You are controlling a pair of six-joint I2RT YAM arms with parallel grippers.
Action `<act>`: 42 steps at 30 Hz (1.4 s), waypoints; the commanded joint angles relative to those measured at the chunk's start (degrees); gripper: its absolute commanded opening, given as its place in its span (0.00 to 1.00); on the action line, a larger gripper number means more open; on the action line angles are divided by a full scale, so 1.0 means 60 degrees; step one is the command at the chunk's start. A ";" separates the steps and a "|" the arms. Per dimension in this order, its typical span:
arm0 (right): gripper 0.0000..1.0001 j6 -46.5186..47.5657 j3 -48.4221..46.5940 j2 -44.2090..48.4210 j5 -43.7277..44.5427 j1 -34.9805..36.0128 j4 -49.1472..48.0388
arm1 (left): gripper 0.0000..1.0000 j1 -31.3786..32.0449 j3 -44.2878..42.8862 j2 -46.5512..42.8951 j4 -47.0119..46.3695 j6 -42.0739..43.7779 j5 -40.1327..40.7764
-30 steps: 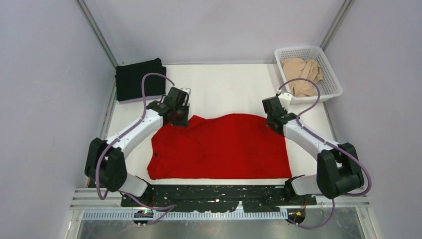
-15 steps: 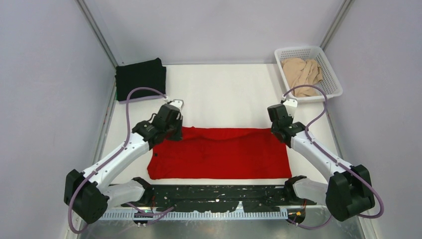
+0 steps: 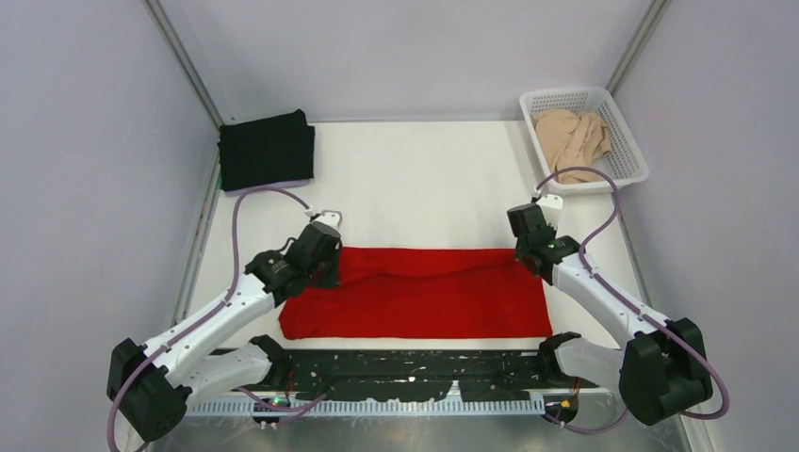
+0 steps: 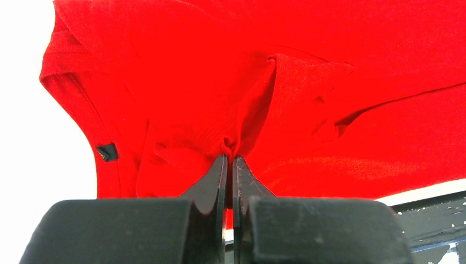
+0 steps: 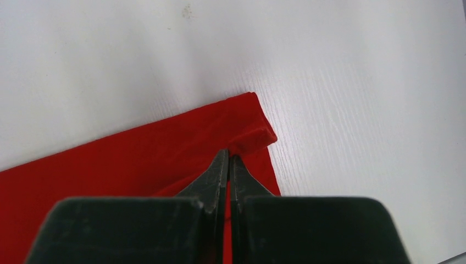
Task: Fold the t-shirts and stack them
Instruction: Fold the other side of the tshirt into a rectangle
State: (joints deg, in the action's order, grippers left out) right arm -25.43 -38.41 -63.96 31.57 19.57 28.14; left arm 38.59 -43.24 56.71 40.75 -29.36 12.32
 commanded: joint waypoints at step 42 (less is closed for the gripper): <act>0.96 0.0064 0.0701 0.2634 -0.2691 0.0052 0.0047 | 0.99 0.0000 -0.0299 0.3902 -0.3228 -0.0848 -0.1806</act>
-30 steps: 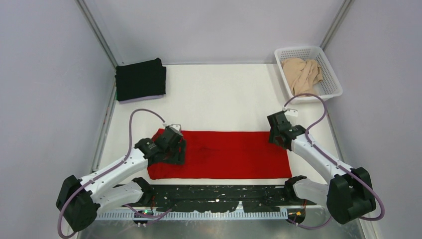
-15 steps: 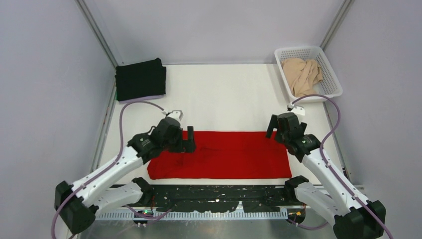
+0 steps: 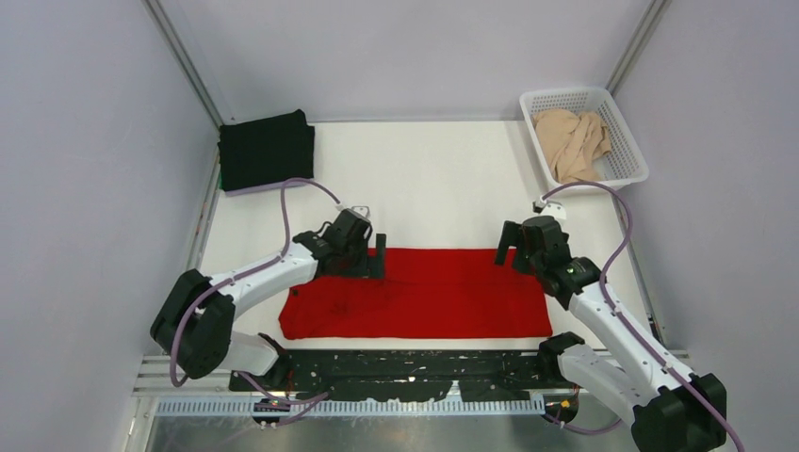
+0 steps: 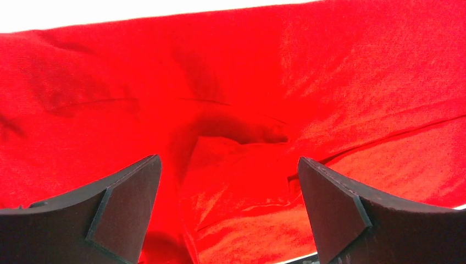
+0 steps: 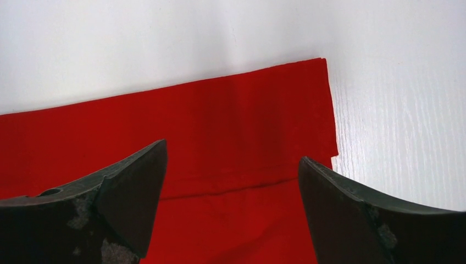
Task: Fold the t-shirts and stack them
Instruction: Fold the other side of the tshirt into a rectangle
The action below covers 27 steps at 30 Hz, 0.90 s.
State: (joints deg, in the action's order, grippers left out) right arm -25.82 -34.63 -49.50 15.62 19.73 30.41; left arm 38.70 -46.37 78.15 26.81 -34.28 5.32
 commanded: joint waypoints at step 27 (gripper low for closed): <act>0.95 0.0282 0.0310 0.1075 0.0386 0.0016 -0.0493 | 1.00 0.3376 0.0319 -0.0302 0.0211 -0.0668 -0.0140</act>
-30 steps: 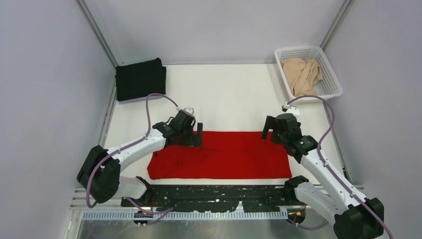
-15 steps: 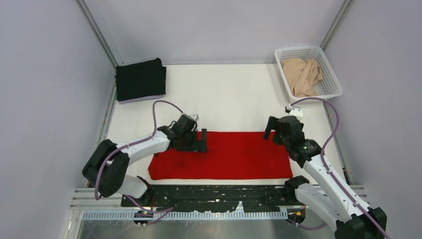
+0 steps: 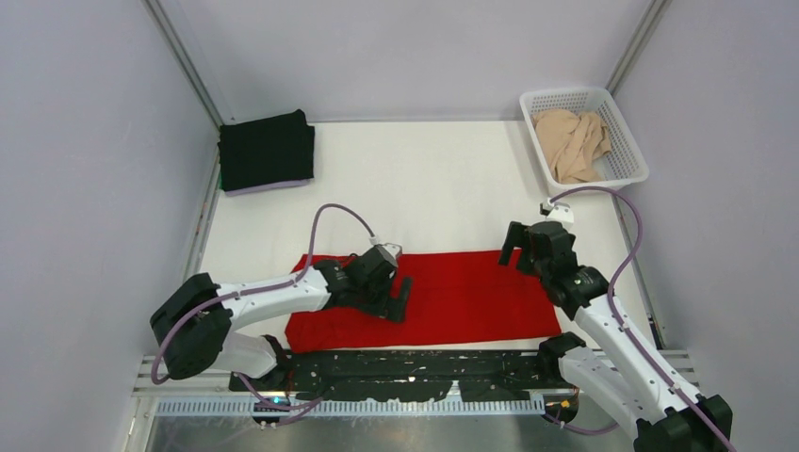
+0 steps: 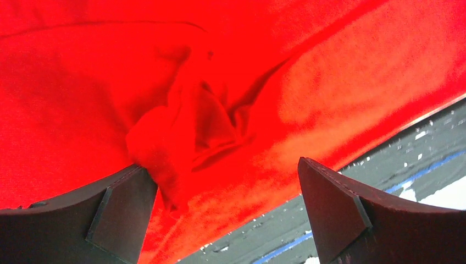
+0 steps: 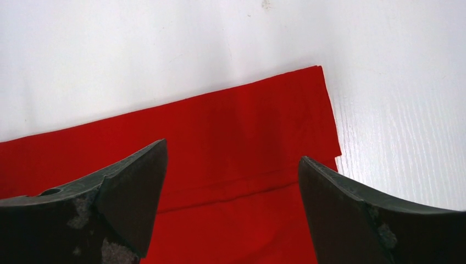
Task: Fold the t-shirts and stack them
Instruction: Fold the other side of the tshirt into a rectangle, then rotate the tshirt 90 degrees
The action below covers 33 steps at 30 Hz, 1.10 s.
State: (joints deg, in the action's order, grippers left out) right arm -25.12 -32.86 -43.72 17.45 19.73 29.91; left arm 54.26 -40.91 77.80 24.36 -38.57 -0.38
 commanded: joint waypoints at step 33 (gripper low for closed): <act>0.95 0.0297 0.0490 -0.1799 -0.1657 0.0008 -0.2223 | 1.00 -0.3200 0.2451 -0.2206 -0.1633 -0.3078 0.0650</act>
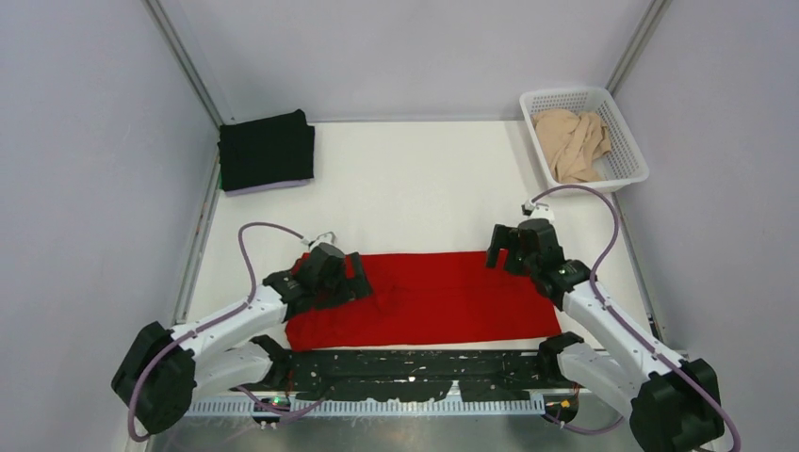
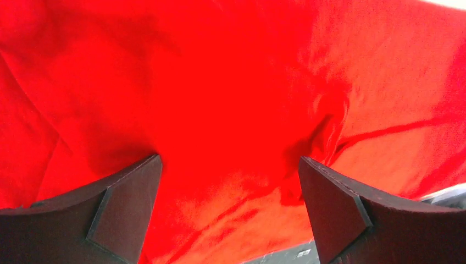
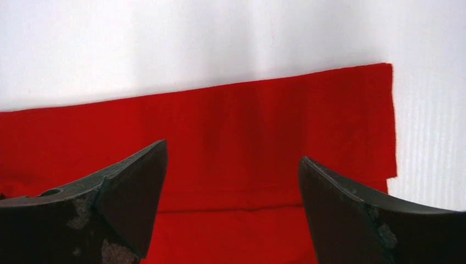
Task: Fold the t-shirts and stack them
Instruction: Rotate the tshirt 90 degrees
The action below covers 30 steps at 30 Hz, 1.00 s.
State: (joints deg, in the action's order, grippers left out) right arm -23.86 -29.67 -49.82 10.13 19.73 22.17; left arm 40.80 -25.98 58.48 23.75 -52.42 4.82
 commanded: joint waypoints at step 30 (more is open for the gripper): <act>0.95 0.0024 -0.1001 -0.5275 -0.6016 0.3720 -0.2480 | 0.99 -0.2780 -1.8368 1.6669 -0.2456 -0.6339 -0.3390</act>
State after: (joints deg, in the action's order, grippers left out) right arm -22.63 -34.44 -79.26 -19.07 37.87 5.15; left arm 21.37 -130.98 151.74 15.00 -81.19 -17.19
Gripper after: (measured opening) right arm 0.955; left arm 0.994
